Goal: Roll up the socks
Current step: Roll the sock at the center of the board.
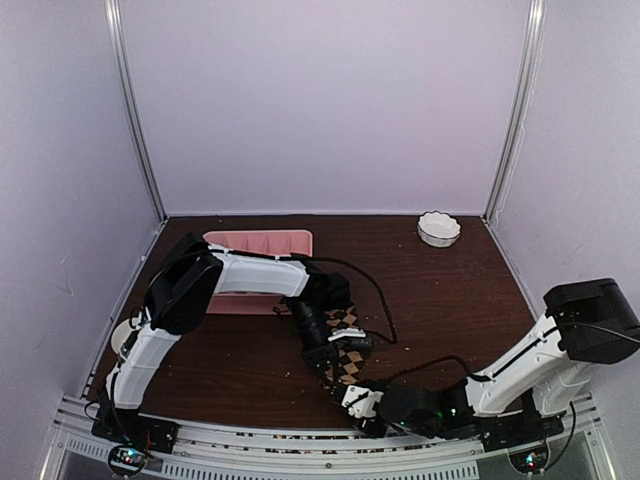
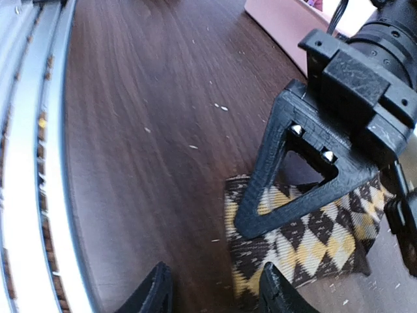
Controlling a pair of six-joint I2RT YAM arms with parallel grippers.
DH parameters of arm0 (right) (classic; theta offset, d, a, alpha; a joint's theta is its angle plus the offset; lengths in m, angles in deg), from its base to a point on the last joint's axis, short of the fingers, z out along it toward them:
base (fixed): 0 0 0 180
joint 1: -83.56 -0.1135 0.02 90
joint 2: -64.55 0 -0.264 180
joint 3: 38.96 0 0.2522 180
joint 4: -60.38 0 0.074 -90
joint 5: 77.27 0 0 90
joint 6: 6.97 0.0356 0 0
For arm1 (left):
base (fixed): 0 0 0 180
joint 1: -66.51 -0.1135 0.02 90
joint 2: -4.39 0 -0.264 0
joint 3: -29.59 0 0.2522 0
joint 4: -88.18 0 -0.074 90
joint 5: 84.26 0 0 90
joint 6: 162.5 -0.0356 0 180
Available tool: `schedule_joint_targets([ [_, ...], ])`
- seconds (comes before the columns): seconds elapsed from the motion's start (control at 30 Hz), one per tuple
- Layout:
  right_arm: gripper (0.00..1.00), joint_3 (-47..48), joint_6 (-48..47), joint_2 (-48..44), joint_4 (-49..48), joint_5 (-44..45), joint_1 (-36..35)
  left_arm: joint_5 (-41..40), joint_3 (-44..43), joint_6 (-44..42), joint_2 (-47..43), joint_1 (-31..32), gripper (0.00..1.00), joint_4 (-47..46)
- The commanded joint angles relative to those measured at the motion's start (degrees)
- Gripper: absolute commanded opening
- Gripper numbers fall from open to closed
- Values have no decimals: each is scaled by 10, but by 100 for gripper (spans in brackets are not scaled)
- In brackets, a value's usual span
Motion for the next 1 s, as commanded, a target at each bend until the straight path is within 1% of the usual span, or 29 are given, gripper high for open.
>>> schedule_joint_targets([
  [0.0, 41, 18, -82, 23, 31, -57, 47, -201, 24, -2, 78, -4, 0, -30],
  [0.13, 38, 30, -112, 36, 48, -75, 73, -202, 23, -11, 82, -4, 0, -25],
  [0.3, 35, 44, -131, 53, 70, -85, 84, -196, 20, -16, 87, -4, 0, -19],
  [0.37, 30, 45, -129, 58, 78, -97, 85, -198, 18, -17, 88, -4, 0, -18],
  [0.47, 18, 41, -113, 64, 90, -114, 90, -199, 18, -22, 87, -4, 1, -18],
  [0.53, 16, 34, -91, 69, 90, -123, 97, -192, 20, -27, 81, -4, 8, -20],
  [0.57, 16, 32, -78, 72, 93, -131, 103, -188, 23, -30, 74, -4, 13, -24],
  [0.63, 17, 28, -54, 79, 101, -146, 115, -179, 37, -44, 57, -4, 21, -35],
  [0.7, 17, 25, -33, 86, 111, -167, 126, -167, 51, -63, 37, -5, 27, -45],
  [0.8, 16, 27, -5, 91, 122, -211, 139, -165, 64, -91, 13, -5, 30, -53],
  [0.9, 10, 39, 31, 102, 137, -266, 160, -199, 69, -105, -1, -5, 33, -66],
  [0.97, 8, 45, 55, 112, 137, -311, 172, -218, 91, -107, -27, -7, 35, -96],
])
